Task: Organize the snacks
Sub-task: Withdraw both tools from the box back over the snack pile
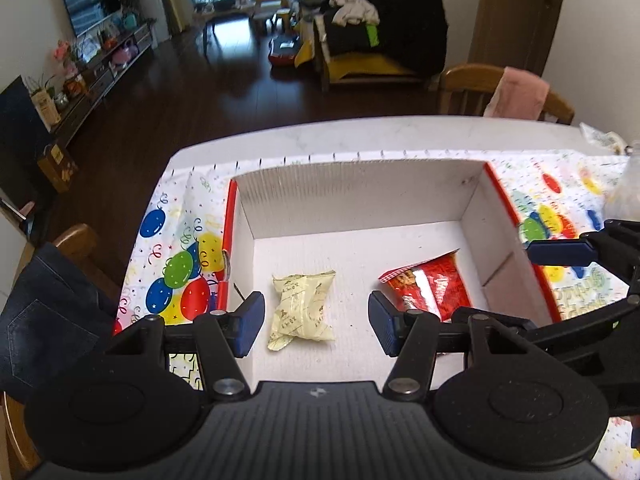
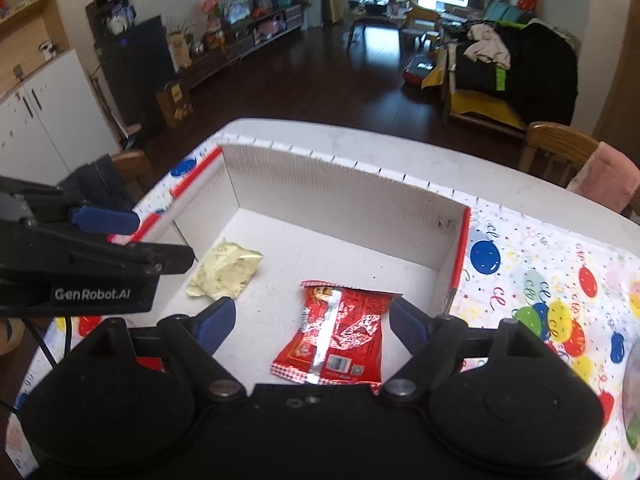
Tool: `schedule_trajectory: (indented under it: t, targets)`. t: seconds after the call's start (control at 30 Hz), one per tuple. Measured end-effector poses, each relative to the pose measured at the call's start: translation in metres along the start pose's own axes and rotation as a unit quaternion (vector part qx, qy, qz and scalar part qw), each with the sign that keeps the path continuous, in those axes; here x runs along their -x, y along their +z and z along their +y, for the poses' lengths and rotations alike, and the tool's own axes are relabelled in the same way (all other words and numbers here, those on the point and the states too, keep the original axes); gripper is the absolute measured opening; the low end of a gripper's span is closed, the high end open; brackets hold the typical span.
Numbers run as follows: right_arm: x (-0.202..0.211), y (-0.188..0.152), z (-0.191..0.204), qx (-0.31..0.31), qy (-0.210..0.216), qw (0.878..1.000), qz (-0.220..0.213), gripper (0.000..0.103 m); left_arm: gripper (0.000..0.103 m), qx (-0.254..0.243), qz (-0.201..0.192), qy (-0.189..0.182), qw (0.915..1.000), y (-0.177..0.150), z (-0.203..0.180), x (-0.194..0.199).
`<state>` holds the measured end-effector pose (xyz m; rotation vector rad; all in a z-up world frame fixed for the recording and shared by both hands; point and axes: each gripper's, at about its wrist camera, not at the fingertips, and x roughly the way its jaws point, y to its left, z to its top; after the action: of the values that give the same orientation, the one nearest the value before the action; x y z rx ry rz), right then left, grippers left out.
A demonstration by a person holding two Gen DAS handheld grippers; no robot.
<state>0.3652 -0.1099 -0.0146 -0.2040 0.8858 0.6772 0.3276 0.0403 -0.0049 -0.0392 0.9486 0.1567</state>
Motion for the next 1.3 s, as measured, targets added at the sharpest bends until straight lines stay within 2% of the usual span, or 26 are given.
schedule_trajectory:
  t: [0.43,0.57,0.7,0.8,0.87,0.9,1.07,1.3]
  targets:
    - [0.058,-0.025,0.046,-0.017,-0.004,0.999,-0.048,0.088,0.056,-0.010,-0.051,-0.032,0.9982,-0.035,0.024,0.070]
    - [0.073,-0.037,0.060,-0.016,0.003,0.998,-0.061,0.090,0.063,-0.008,-0.070,-0.044,0.9966,-0.051,0.032,0.090]
    - [0.084,-0.051,0.072,-0.018,0.010,0.998,-0.066,0.090,0.064,-0.002,-0.081,-0.052,0.9954,-0.065,0.042,0.106]
    - [0.089,-0.061,0.080,-0.019,0.018,0.997,-0.070,0.091,0.070,-0.001,-0.089,-0.052,0.9947,-0.078,0.050,0.115]
    - [0.093,-0.070,0.086,-0.019,0.024,0.997,-0.074,0.096,0.071,0.001,-0.095,-0.052,0.9941,-0.087,0.056,0.120]
    - [0.094,-0.074,0.088,-0.019,0.024,0.997,-0.076,0.102,0.071,0.003,-0.099,-0.051,0.9938,-0.092,0.060,0.123]
    - [0.096,-0.095,0.098,-0.017,0.027,0.997,-0.076,0.103,0.079,0.015,-0.107,-0.052,0.9928,-0.117,0.076,0.129]
    - [0.094,-0.126,0.104,-0.031,0.040,0.996,-0.067,0.103,0.082,0.025,-0.107,-0.062,0.9920,-0.150,0.084,0.130]
